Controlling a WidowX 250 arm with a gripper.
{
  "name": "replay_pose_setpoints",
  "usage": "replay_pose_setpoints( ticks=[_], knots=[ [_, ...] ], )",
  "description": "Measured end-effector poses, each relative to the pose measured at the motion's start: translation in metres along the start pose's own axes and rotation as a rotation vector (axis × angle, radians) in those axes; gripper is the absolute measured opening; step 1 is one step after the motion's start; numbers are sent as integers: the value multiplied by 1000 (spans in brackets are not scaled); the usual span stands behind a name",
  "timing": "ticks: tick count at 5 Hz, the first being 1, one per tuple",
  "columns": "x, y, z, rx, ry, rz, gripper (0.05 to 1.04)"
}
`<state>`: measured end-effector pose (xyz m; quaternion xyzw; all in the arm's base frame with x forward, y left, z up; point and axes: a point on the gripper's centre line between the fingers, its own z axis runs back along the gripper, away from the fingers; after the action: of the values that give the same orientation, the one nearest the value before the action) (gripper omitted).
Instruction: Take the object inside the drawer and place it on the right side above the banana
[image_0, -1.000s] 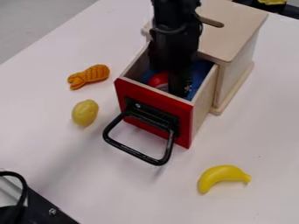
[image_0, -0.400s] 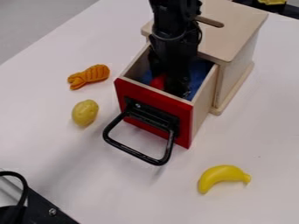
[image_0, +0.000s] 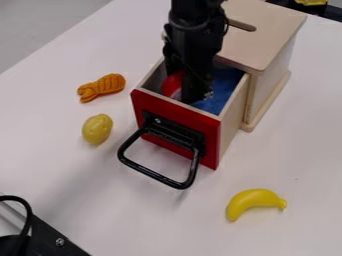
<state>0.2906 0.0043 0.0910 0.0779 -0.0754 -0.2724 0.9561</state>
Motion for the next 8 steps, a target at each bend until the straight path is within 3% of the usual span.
replay_pose_setpoints(
  ticks=[1,3,4,6,8],
  knots=[
    [4,-11,24,4,-15,-25,580],
    [30,-66,71,-39,-119,-146,580],
    [41,-91,76,-48,-140,-211,580],
    [59,-115,16,-42,-78,-266,580],
    [67,-127,-32,-72,-52,-267,580]
  ],
)
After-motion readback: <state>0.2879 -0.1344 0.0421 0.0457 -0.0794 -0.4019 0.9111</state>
